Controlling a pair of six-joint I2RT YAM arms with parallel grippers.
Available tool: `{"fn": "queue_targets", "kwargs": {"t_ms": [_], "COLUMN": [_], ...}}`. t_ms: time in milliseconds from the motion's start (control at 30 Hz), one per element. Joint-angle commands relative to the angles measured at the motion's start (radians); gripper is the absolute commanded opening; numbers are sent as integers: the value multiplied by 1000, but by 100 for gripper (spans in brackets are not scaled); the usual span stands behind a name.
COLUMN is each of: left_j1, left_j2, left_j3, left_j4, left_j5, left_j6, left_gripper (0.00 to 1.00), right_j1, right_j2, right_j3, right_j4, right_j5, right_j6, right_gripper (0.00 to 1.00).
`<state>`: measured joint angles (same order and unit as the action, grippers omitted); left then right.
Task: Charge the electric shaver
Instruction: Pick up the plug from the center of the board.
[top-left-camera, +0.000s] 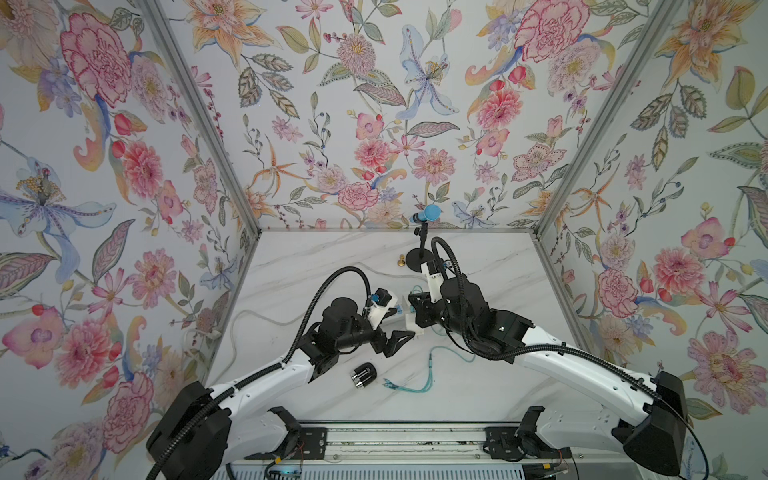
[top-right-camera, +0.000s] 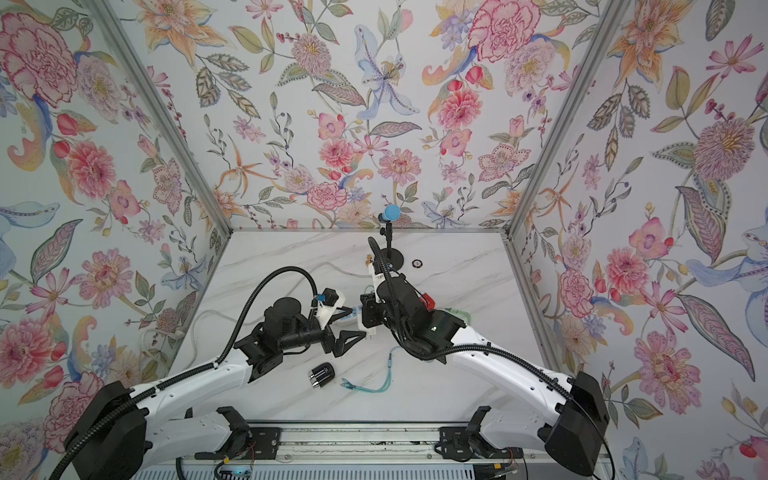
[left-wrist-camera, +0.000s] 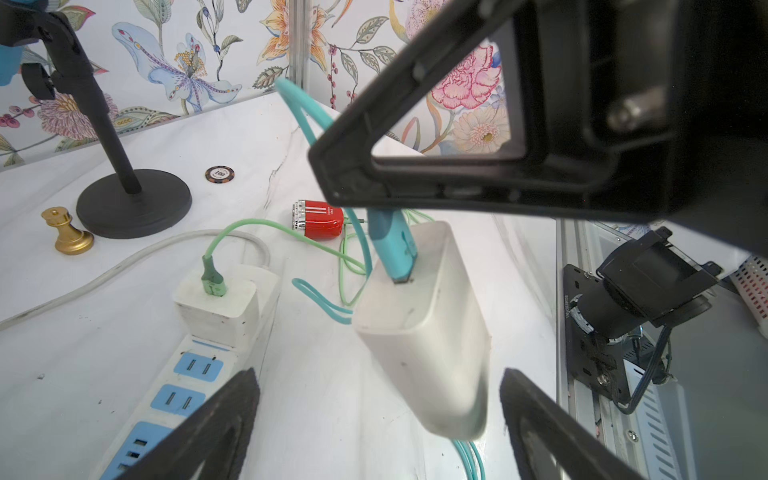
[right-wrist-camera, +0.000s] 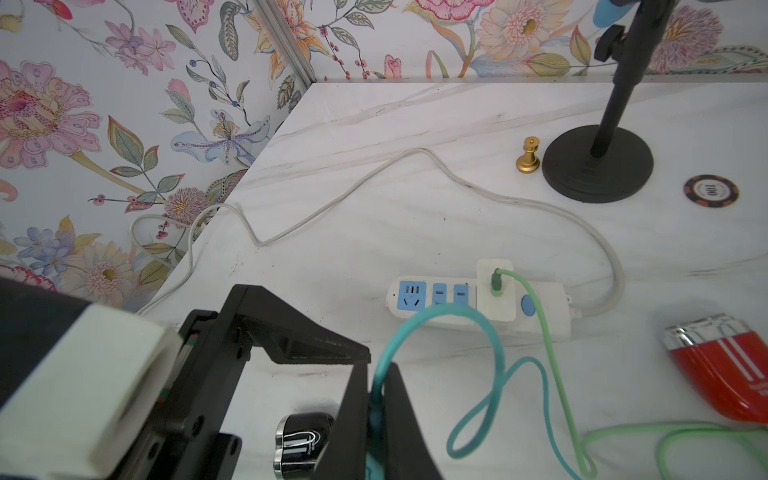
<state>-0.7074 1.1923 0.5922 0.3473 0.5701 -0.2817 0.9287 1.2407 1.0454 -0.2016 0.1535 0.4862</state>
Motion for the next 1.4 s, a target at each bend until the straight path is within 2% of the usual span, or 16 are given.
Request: {"fn": "queue_targets", "kwargs": {"t_ms": [0, 333, 600, 800, 833, 933, 1000, 1167, 1367], "left_j1": [-10, -11, -10, -9, -9, -2, 9, 49, 99], "left_j2": [29, 36, 50, 43, 41, 31, 19, -7, -12], "left_j3": [35, 40, 42, 45, 46, 52, 66, 119, 197], "left_j4": [45, 66, 70, 53, 49, 23, -24, -177, -346], "left_j5": [53, 95, 123, 109, 108, 108, 116, 160, 250], "left_j6": [-11, -21, -29, -21, -17, 3, 30, 111, 202], "left_gripper": [86, 48, 32, 10, 6, 0, 0, 0, 0], "right_j1": [8, 20, 22, 19, 17, -24, -70, -199, -235], "right_j2": [-16, -24, -42, -37, -38, -55, -82, -185, -216], "right_j3": [-23, -67, -76, -72, -67, -68, -77, -151, -204], "right_j4": [73, 160, 192, 157, 138, 66, 10, -28, -56], "right_j5": [-3, -22, 1, -4, -10, -73, -146, -394, -607], "right_j6": [-15, -23, -35, -57, -67, -115, -165, -267, -379], "right_gripper": [0, 0, 0, 0, 3, 41, 54, 59, 58]}}
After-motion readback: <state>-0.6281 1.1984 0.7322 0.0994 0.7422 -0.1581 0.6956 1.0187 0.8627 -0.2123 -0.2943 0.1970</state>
